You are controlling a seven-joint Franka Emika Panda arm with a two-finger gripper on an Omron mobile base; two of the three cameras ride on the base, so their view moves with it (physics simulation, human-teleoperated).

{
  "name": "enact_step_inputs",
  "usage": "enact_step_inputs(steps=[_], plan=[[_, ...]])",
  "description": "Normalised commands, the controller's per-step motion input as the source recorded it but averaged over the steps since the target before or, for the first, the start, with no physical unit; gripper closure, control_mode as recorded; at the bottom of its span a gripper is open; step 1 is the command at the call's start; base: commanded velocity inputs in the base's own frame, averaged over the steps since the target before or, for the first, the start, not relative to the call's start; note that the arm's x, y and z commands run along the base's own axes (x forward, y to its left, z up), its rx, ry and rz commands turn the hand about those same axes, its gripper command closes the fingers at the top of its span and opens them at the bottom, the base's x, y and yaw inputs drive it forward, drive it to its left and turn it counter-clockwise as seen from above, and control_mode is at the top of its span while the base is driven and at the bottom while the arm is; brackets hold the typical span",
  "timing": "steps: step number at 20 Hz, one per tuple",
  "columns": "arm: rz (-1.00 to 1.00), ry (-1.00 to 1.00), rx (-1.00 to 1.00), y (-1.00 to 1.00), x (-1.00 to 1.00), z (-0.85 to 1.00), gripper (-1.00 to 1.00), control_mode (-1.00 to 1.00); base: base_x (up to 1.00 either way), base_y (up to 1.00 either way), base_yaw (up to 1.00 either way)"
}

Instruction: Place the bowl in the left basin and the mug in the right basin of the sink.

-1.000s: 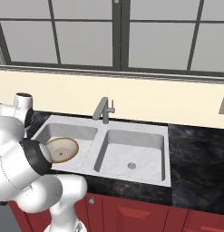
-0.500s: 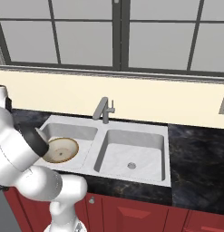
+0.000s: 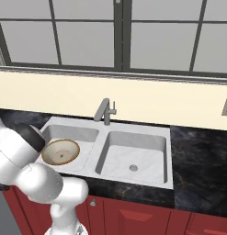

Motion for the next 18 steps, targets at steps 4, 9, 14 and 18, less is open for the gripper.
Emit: enact_step_inputs(steps=[4,9,14,18], plan=[[0.2,-0.09,0.0,0.37,0.0,-0.05,-1.0,-1.0,0.0,0.0,0.0],[0.15,-0.07,0.0,0.29,0.02,0.0,-1.0,-1.0,0.0,0.0,0.0],[0.18,0.03,0.0,0.39,0.01,0.0,-1.0,-1.0,0.0,0.0,0.0],[0.1,0.05,0.0,0.43,0.05,-0.05,-1.0,-1.0,0.0,0.0,0.0]])
